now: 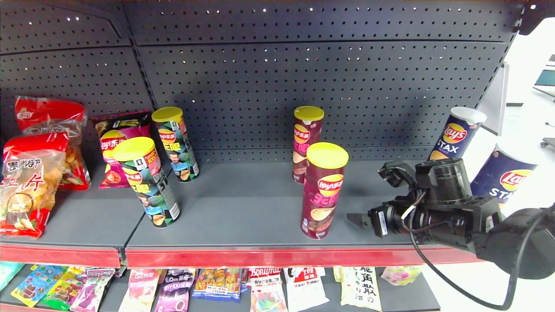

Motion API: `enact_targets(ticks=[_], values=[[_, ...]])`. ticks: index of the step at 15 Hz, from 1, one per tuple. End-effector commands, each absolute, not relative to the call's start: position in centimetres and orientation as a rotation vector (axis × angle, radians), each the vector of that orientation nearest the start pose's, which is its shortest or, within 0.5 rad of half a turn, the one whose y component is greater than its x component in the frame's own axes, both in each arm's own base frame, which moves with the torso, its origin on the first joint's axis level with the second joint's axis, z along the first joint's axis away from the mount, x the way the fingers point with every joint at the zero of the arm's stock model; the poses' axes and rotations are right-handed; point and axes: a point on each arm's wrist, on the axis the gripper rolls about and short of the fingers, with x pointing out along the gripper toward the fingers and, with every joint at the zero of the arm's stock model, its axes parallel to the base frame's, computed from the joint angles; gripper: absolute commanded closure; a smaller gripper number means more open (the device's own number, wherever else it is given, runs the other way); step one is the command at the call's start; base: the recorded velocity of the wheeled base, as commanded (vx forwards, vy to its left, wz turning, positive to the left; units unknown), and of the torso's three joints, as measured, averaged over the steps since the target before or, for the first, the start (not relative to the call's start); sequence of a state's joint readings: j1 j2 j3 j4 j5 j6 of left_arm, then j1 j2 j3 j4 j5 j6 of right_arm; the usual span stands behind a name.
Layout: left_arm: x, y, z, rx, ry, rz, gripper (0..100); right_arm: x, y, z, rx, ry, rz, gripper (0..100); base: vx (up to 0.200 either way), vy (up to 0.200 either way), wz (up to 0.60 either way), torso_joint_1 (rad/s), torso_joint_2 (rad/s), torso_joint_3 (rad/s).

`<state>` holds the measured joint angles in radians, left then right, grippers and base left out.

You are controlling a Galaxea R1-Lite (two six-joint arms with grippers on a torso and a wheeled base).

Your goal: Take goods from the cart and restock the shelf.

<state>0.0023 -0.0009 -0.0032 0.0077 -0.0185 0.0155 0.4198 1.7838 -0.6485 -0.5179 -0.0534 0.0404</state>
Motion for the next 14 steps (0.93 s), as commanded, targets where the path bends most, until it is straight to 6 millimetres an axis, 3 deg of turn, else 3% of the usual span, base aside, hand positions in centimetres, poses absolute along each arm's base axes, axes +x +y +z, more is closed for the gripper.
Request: enact_targets(ticks=[1, 14], values=[[-2.3, 0.0, 7.6, 0.015, 0.004, -0.015, 0, 26.8, 12.2, 9.9, -0.117, 0.631, 0.350, 0, 0.000, 0.000, 0.00, 0.000, 0.00, 0.000], [-2.3, 0.0, 7.6, 0.015, 0.004, -0.017, 0, 27.5, 14.4, 8.3, -0.155, 0.625, 0.347, 0, 0.000, 0.000, 0.00, 0.000, 0.00, 0.000]])
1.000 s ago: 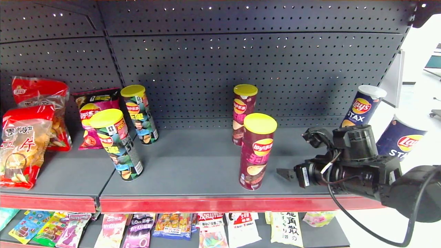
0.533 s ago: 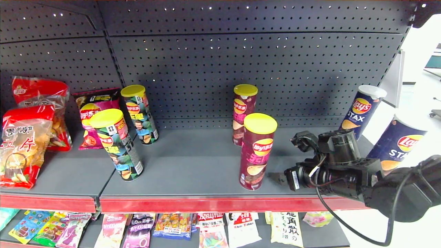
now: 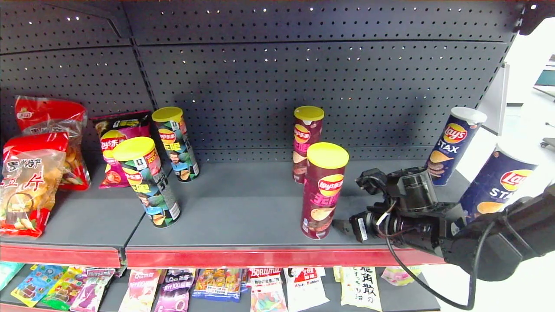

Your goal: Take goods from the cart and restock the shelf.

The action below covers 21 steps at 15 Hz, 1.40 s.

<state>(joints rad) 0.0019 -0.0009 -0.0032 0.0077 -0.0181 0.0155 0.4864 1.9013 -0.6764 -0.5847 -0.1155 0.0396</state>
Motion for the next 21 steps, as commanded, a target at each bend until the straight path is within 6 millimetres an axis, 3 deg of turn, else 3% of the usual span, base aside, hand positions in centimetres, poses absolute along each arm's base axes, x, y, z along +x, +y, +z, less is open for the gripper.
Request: enact_targets(ticks=[1, 21], values=[[-2.3, 0.0, 7.6, 0.015, 0.004, -0.015, 0, 27.6, 14.5, 8.2, -0.156, 0.625, 0.350, 0, 0.000, 0.000, 0.00, 0.000, 0.00, 0.000], [-2.3, 0.0, 7.6, 0.015, 0.004, -0.017, 0, 27.0, 16.3, 8.3, -0.172, 0.614, 0.405, 0, 0.000, 0.000, 0.00, 0.000, 0.00, 0.000]])
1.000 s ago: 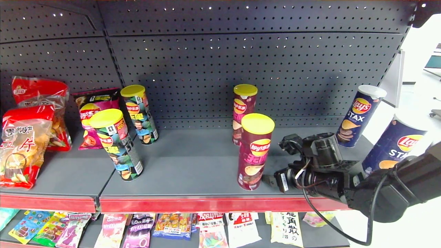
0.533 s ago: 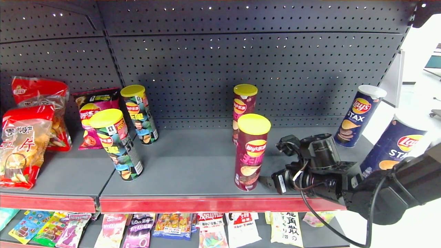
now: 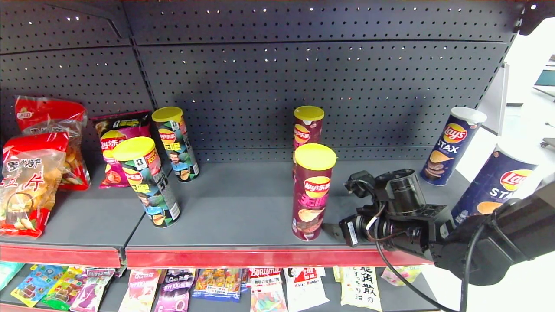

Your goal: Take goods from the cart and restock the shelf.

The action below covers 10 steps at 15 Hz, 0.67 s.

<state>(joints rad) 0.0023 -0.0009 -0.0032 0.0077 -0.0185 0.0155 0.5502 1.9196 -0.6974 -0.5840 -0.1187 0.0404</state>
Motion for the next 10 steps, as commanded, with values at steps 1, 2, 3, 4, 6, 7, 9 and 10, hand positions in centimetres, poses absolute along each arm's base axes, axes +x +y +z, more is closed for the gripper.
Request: enact_targets(ticks=[1, 2, 3, 4, 6, 7, 9, 10], values=[[-2.30, -0.04, 7.55, 0.015, 0.004, -0.017, 0, 26.93, 16.28, 8.27, -0.173, 0.615, 0.407, 0, 0.000, 0.000, 0.00, 0.000, 0.00, 0.000], [-2.30, -0.04, 7.55, 0.015, 0.004, -0.017, 0, 27.01, 16.10, 8.24, -0.172, 0.617, 0.399, 0, 0.000, 0.000, 0.00, 0.000, 0.00, 0.000], [-2.30, -0.05, 7.55, 0.015, 0.004, -0.015, 0, 27.03, 16.00, 8.21, -0.174, 0.618, 0.395, 0, 0.000, 0.000, 0.00, 0.000, 0.00, 0.000], [-2.30, -0.04, 7.55, 0.015, 0.004, -0.017, 0, 27.12, 15.85, 8.15, -0.177, 0.619, 0.379, 0, 0.000, 0.000, 0.00, 0.000, 0.00, 0.000], [-2.30, -0.05, 7.55, 0.015, 0.004, -0.015, 0, 27.54, 15.69, 7.98, -0.203, 0.614, 0.348, 0, 0.000, 0.000, 0.00, 0.000, 0.00, 0.000], [-2.30, -0.04, 7.55, 0.015, 0.004, -0.017, 0, 27.68, 15.77, 8.09, -0.199, 0.608, 0.348, 0, 0.000, 0.000, 0.00, 0.000, 0.00, 0.000], [-2.30, -0.05, 7.55, 0.015, 0.004, -0.015, 0, 27.70, 15.89, 8.10, -0.199, 0.607, 0.351, 0, 0.000, 0.000, 0.00, 0.000, 0.00, 0.000], [-2.30, -0.04, 7.55, 0.015, 0.004, -0.017, 0, 27.71, 16.07, 8.22, -0.199, 0.600, 0.356, 0, 0.000, 0.000, 0.00, 0.000, 0.00, 0.000]])
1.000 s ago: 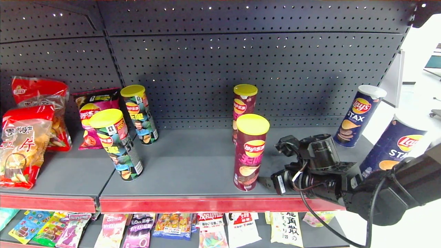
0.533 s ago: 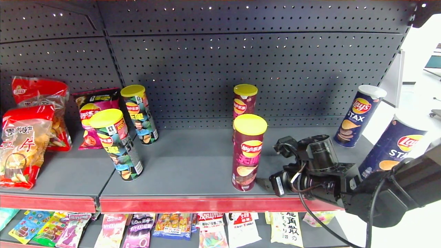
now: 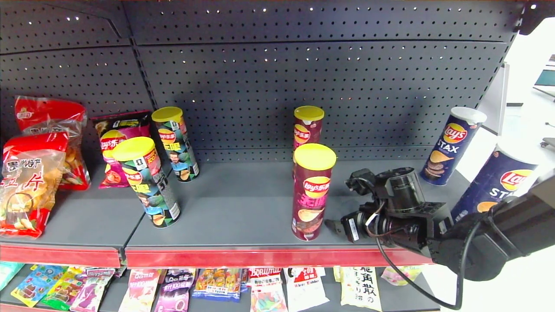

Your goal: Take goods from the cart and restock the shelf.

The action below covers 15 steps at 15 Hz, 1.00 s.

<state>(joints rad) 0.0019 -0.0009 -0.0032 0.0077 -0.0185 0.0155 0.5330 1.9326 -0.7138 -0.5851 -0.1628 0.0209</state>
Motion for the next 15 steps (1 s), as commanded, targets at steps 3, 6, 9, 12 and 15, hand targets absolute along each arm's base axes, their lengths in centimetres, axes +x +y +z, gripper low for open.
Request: enact_targets(ticks=[3, 6, 9, 12, 15], values=[[-2.30, -0.04, 7.55, 0.015, 0.004, -0.017, 0, 27.68, 16.40, 8.12, -0.201, 0.601, 0.364, 0, 0.000, 0.000, 0.00, 0.000, 0.00, 0.000], [-2.30, -0.05, 7.55, 0.015, 0.004, -0.015, 0, 27.66, 16.73, 8.15, -0.201, 0.598, 0.373, 0, 0.000, 0.000, 0.00, 0.000, 0.00, 0.000], [-2.30, -0.05, 7.55, 0.015, 0.004, -0.015, 0, 27.78, 16.86, 8.08, -0.200, 0.598, 0.374, 0, 0.000, 0.000, 0.00, 0.000, 0.00, 0.000], [-2.30, -0.04, 7.55, 0.015, 0.004, -0.017, 0, 28.00, 17.00, 8.25, -0.199, 0.589, 0.375, 0, 0.000, 0.000, 0.00, 0.000, 0.00, 0.000], [-2.30, -0.04, 7.55, 0.015, 0.004, -0.017, 0, 28.12, 17.08, 8.14, -0.199, 0.591, 0.374, 0, 0.000, 0.000, 0.00, 0.000, 0.00, 0.000]])
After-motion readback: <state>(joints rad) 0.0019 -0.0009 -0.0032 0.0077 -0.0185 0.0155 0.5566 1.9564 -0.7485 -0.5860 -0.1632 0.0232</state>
